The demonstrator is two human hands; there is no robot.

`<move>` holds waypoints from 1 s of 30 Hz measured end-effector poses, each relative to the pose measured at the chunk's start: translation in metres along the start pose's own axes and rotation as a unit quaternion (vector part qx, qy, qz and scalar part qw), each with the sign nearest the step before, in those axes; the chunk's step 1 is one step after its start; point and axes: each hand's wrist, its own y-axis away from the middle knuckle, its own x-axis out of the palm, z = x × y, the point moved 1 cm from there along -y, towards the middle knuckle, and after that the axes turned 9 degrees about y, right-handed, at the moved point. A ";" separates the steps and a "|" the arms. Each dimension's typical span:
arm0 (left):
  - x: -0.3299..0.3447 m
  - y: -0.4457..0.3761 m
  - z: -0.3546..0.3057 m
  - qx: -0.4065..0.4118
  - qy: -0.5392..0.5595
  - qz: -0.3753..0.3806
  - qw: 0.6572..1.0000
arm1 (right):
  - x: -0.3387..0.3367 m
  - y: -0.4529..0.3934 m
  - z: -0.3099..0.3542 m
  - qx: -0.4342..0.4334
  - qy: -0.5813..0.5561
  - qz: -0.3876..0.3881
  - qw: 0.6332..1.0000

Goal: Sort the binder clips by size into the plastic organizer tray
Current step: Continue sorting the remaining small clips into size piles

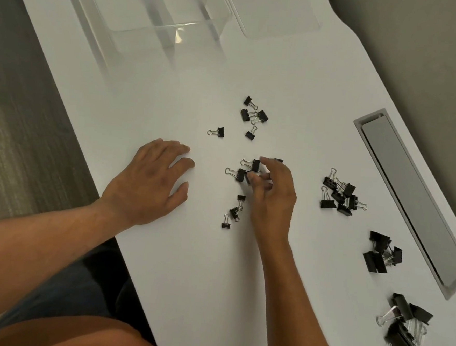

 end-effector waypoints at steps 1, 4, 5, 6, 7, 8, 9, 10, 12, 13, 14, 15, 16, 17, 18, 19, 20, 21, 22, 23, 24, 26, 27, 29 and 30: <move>0.000 0.000 0.000 -0.001 0.000 0.000 1.000 | 0.002 -0.001 0.001 -0.018 0.034 0.019 0.999; -0.001 0.000 0.000 -0.002 -0.003 0.004 1.000 | 0.009 -0.003 0.006 -0.075 0.181 0.067 0.978; -0.001 0.000 0.000 -0.002 -0.004 0.005 1.000 | 0.012 -0.003 0.008 -0.091 0.214 0.075 0.970; -0.001 0.000 -0.001 -0.002 -0.004 0.006 1.000 | 0.014 -0.004 0.011 -0.104 0.235 0.079 0.963; -0.002 -0.001 -0.001 -0.002 -0.005 0.006 1.000 | 0.017 -0.006 0.012 -0.113 0.247 0.081 0.959; -0.002 -0.001 -0.001 -0.001 -0.006 0.006 1.000 | 0.018 -0.007 0.014 -0.122 0.256 0.083 0.956; -0.003 -0.001 -0.001 -0.001 -0.006 0.006 1.000 | 0.019 -0.008 0.016 -0.132 0.263 0.087 0.952; -0.003 -0.001 -0.002 -0.001 -0.007 0.006 1.000 | 0.019 -0.011 0.018 -0.144 0.269 0.093 0.948; -0.003 -0.001 -0.002 -0.002 -0.006 0.007 1.000 | 0.017 -0.020 0.019 -0.162 0.265 0.108 0.945; -0.003 0.000 -0.002 -0.003 -0.006 0.008 1.000 | 0.015 -0.028 0.018 -0.166 0.261 0.115 0.944; -0.002 0.000 -0.002 -0.003 -0.006 0.008 1.000 | 0.013 -0.038 0.014 -0.168 0.258 0.120 0.944; -0.002 0.000 -0.002 -0.002 -0.006 0.009 1.000 | 0.009 -0.048 0.010 -0.168 0.259 0.121 0.943; -0.002 0.000 -0.001 -0.001 -0.006 0.009 1.000 | 0.005 -0.059 0.006 -0.172 0.268 0.119 0.940; -0.002 0.000 -0.001 -0.001 -0.005 0.010 1.000 | 0.000 -0.069 0.003 -0.181 0.283 0.116 0.935; -0.002 0.000 -0.001 -0.001 -0.004 0.010 1.000 | -0.004 -0.077 0.000 -0.193 0.297 0.114 0.928; -0.002 0.000 -0.001 -0.002 -0.003 0.011 1.000 | -0.009 -0.086 -0.002 -0.202 0.304 0.114 0.924; -0.002 0.000 -0.001 -0.002 -0.002 0.011 1.000 | -0.013 -0.093 -0.004 -0.211 0.309 0.115 0.920; -0.002 0.000 -0.001 -0.002 -0.003 0.012 1.000 | -0.018 -0.101 -0.005 -0.220 0.310 0.119 0.917; -0.002 0.000 -0.001 -0.003 -0.003 0.013 1.000 | -0.022 -0.108 -0.005 -0.228 0.310 0.125 0.914; -0.002 0.000 -0.001 -0.003 -0.003 0.014 1.000 | -0.027 -0.113 -0.005 -0.234 0.310 0.130 0.912; -0.002 0.000 0.000 -0.003 -0.003 0.014 1.000 | -0.030 -0.119 -0.006 -0.234 0.306 0.134 0.913; -0.002 -0.001 0.000 -0.004 -0.005 0.015 1.000 | -0.037 -0.128 -0.007 -0.211 0.293 0.137 0.923; -0.002 -0.001 -0.001 -0.004 -0.005 0.015 1.000 | -0.039 -0.132 -0.008 -0.195 0.286 0.134 0.929; -0.002 -0.001 -0.001 -0.002 -0.006 0.015 1.000 | -0.042 -0.141 -0.011 -0.169 0.280 0.125 0.937; -0.002 -0.001 -0.001 -0.001 -0.006 0.015 1.000 | -0.043 -0.145 -0.013 -0.161 0.280 0.121 0.939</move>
